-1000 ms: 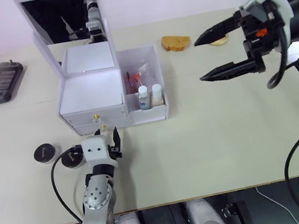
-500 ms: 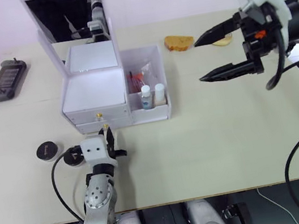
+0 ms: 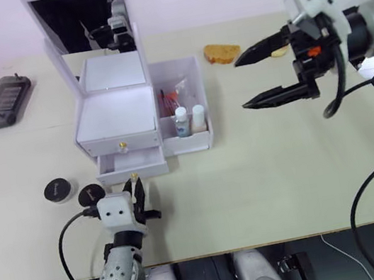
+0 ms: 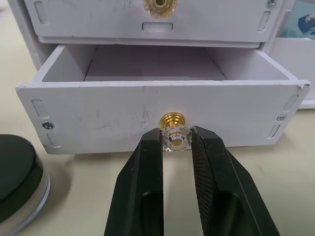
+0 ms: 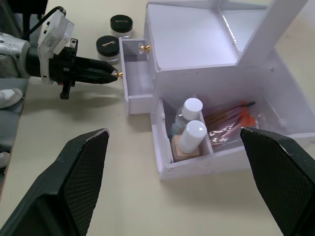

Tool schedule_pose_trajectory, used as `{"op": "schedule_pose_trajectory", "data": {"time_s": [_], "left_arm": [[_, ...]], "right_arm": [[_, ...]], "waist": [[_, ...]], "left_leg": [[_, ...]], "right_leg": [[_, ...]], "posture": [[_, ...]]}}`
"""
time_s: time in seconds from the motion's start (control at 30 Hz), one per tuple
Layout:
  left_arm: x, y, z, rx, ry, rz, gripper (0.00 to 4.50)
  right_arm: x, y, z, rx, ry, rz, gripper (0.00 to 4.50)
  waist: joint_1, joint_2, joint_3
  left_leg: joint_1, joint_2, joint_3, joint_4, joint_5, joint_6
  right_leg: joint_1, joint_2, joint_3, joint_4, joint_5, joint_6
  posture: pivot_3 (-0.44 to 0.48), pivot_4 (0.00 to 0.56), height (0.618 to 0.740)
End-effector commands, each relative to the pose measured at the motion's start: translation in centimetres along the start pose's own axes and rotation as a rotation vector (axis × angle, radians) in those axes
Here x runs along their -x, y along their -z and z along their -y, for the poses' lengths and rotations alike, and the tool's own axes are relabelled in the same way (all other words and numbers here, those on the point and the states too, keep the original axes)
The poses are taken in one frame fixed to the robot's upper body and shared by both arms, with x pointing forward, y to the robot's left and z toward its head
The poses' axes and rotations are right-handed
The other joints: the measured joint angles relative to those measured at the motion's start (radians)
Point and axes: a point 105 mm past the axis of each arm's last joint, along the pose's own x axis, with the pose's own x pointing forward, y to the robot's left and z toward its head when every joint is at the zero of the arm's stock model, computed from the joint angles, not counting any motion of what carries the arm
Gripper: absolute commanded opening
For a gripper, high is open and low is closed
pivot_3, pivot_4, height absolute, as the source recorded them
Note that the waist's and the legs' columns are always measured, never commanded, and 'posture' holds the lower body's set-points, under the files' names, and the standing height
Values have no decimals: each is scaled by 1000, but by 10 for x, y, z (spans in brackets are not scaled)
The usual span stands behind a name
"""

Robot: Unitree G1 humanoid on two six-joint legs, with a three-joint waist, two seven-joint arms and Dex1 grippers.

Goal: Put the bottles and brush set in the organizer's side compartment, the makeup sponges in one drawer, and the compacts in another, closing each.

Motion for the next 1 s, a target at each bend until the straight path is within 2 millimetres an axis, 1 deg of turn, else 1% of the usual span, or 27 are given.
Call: {"op": "schedule_pose_trajectory", "data": {"time_s": [0.03,0.23,0.4,0.53,0.7,0.87,1.0], "left_arm": [[10,-9,7,15,28,15,278],[19,-9,6,-1,50,-14,278],[27,-10,4,-9,75,-41,278],[33,-9,-6,-38,80,-60,278],[37,-9,-7,-42,105,-75,278],[40,-9,-11,-56,111,-89,278],[41,-10,-9,-40,134,-102,278]], "right_arm": [[4,-5,-2,31,2,22,4500],[1,-3,-5,25,-4,44,4500],[2,-1,-5,20,7,55,4500],[4,3,-6,10,12,62,4500],[1,4,-7,6,14,76,4500],[-2,5,-8,1,21,86,4500],[-5,4,-8,0,24,93,4500]], "waist": [[-5,0,0],[-10,0,0],[-10,0,0],[-10,0,0],[-10,0,0],[-10,0,0],[-9,0,0]], "left_leg": [[0,0,0,0,0,1],[0,0,0,0,-4,8],[-1,0,1,0,-7,12],[0,0,1,0,-7,13],[0,0,1,1,-7,13],[0,0,1,1,-7,13],[0,0,1,3,-7,12]], "right_leg": [[0,0,0,0,0,0],[0,0,0,0,-1,2],[-1,0,0,-1,-2,3],[-1,0,0,-1,-2,3],[0,0,0,0,-2,2],[0,0,0,0,-2,2],[0,0,0,1,-2,2]], "posture": [[0,150,740],[0,150,740],[0,150,740],[0,150,740],[0,150,740],[0,150,740],[0,150,740]]}}
